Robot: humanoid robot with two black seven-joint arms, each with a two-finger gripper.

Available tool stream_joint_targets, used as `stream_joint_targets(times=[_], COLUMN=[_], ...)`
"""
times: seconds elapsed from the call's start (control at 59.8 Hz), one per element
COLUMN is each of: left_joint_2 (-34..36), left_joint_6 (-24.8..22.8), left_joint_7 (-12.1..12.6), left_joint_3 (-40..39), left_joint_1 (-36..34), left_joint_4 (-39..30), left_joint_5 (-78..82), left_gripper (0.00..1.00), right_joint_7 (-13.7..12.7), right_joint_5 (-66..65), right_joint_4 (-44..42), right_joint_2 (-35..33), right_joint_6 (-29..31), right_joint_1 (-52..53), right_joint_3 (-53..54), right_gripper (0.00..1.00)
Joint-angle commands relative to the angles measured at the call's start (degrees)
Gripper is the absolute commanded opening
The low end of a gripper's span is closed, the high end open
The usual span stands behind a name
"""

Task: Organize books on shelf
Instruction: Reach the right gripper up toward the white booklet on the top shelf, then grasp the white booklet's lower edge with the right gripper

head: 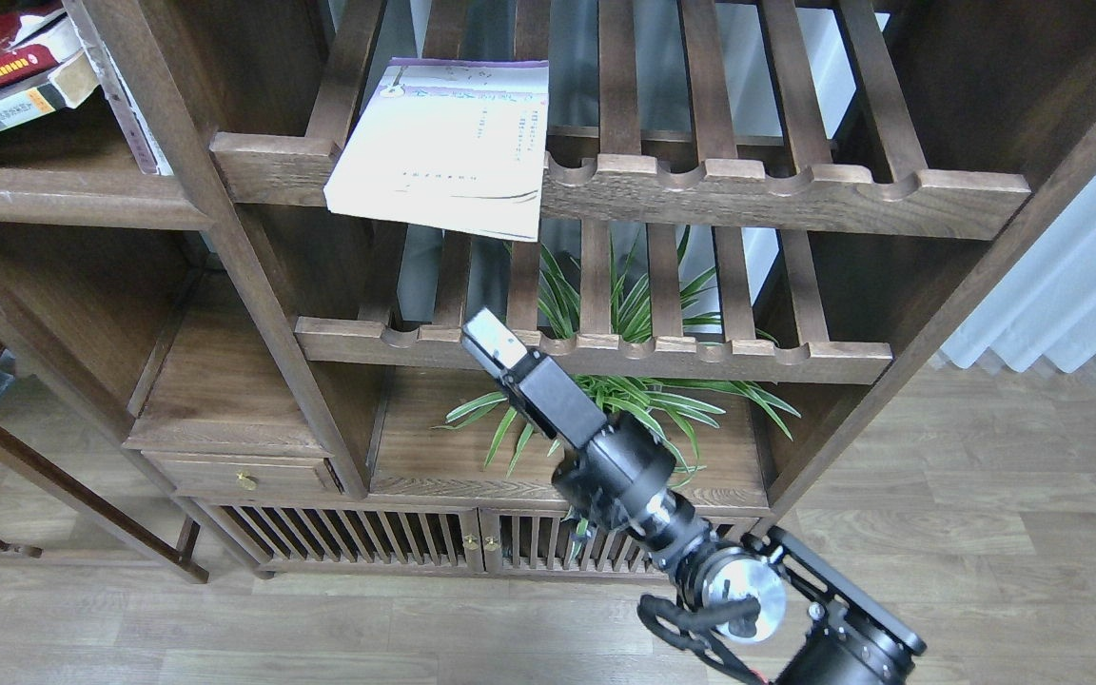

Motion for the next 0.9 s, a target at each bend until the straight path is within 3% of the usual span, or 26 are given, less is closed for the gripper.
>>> stream_joint_targets(times=[0.0, 0.368, 0.703, 0.887], left_joint_2=[0.1, 0.9, 1.5, 2.8], left_joint_6=[0.0, 0.0, 0.0, 0.0], left_joint_7=[0.1, 0.1, 0.2, 0.1], left_joint_3=[-0.2, -0.6, -1.0, -1.0], left_joint_1=[0.0, 0.1, 0.1, 0.2], left_joint_4=[0.0, 0.4, 0.5, 1.3], left_joint_5=[-0.6, -1.8, -3.4, -4.6], left_gripper=[0.9, 0.9, 0.9, 0.9], right_joint_7=[0.2, 0.2, 0.2, 0.3], right_joint_5=[1.7, 4.2, 7.9, 10.5], right_joint_4=[-0.1, 0.0, -0.1, -0.2], right_joint_2=[0.0, 0.0, 0.0, 0.0], right_joint_6=[-5.4, -7.2, -17.3, -19.0], right_joint_1=[1.5, 10.0, 12.9, 16.1], right_joint_3=[0.6, 0.9, 0.9, 1.1], right_gripper=[0.99, 0.99, 0.99, 0.99])
